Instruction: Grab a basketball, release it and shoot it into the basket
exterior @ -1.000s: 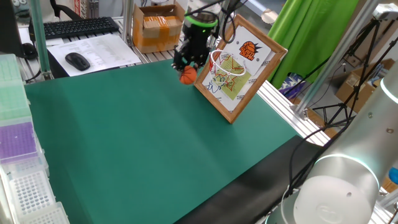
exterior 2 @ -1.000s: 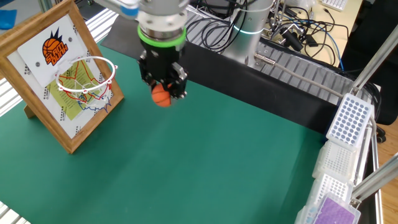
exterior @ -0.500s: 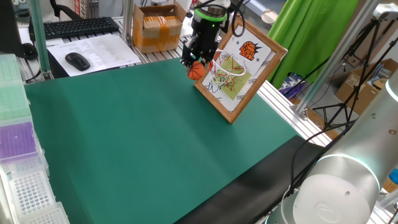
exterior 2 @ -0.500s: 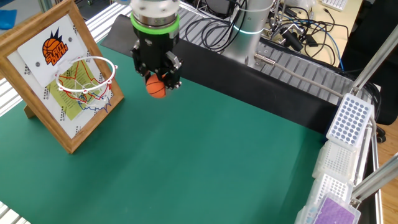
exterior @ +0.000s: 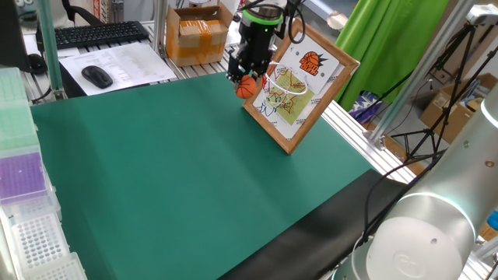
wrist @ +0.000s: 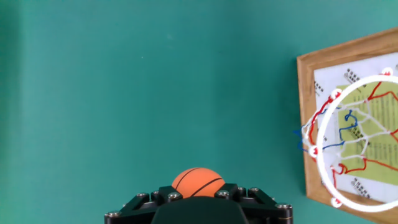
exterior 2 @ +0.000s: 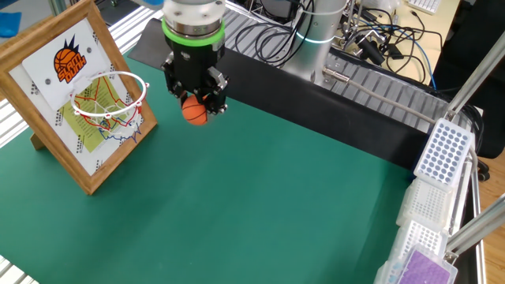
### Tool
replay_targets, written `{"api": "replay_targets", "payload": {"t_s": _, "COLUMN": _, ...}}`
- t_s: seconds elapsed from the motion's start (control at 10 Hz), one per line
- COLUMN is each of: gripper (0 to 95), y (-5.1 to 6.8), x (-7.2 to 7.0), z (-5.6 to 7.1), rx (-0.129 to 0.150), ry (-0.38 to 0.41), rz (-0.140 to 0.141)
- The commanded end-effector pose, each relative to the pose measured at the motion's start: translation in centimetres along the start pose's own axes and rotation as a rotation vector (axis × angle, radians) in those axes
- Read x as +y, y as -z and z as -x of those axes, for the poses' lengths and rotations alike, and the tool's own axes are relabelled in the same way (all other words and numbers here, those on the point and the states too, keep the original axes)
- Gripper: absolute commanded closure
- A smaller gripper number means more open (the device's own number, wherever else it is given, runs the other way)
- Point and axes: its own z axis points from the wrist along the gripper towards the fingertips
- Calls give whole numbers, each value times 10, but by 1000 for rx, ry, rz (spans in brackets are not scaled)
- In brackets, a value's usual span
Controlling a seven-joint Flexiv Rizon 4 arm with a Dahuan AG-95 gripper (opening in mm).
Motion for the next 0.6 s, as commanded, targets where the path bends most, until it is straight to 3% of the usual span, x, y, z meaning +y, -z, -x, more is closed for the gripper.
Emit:
{"api": "replay_targets", "payload": {"t_s": 0.1, "gripper": 950, "y": 1, "x": 0, "z": 3, "rx": 9, "ry": -51, "rz": 31}}
{"api": "replay_targets", "payload": {"t_s": 0.4, "gripper": 950, "y": 1, "x": 0, "z": 3, "rx": 13, "ry": -139, "rz": 32}}
{"api": "replay_targets", "payload": {"t_s": 0.6, "gripper": 950, "y": 1, "x": 0, "z": 3, "rx": 1, "ry": -208, "rz": 20}}
